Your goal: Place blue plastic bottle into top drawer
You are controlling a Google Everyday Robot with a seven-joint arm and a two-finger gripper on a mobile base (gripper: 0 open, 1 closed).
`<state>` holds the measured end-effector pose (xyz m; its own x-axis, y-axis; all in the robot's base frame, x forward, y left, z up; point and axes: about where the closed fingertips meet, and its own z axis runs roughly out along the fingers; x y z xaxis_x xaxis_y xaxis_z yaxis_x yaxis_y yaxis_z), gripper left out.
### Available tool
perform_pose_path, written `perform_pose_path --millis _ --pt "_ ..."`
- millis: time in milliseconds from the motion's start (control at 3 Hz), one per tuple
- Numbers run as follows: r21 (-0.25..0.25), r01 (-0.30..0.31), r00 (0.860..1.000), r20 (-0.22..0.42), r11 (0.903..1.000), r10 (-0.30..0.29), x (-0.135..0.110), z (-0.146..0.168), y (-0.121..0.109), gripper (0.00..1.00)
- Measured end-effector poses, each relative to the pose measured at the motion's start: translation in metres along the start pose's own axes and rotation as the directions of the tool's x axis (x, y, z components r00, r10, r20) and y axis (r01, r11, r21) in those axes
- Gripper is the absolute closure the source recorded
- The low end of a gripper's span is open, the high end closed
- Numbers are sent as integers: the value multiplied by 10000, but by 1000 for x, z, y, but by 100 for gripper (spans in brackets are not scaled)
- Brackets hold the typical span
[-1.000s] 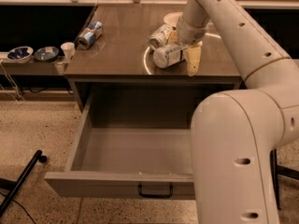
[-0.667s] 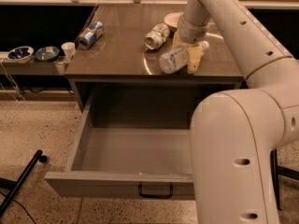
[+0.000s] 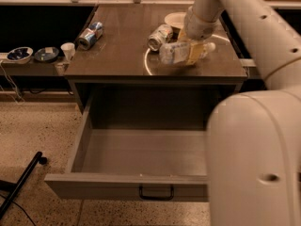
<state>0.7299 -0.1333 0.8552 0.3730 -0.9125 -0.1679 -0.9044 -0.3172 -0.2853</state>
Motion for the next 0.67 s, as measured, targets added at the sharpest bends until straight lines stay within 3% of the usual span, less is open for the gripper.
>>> perform_pose_path --millis 333,667 --pt "1321 -1226 9923 309 9836 1195 -9 -67 27 100" --pt "2638 -2621 9647 472 9283 2590 -26 -132 61 100"
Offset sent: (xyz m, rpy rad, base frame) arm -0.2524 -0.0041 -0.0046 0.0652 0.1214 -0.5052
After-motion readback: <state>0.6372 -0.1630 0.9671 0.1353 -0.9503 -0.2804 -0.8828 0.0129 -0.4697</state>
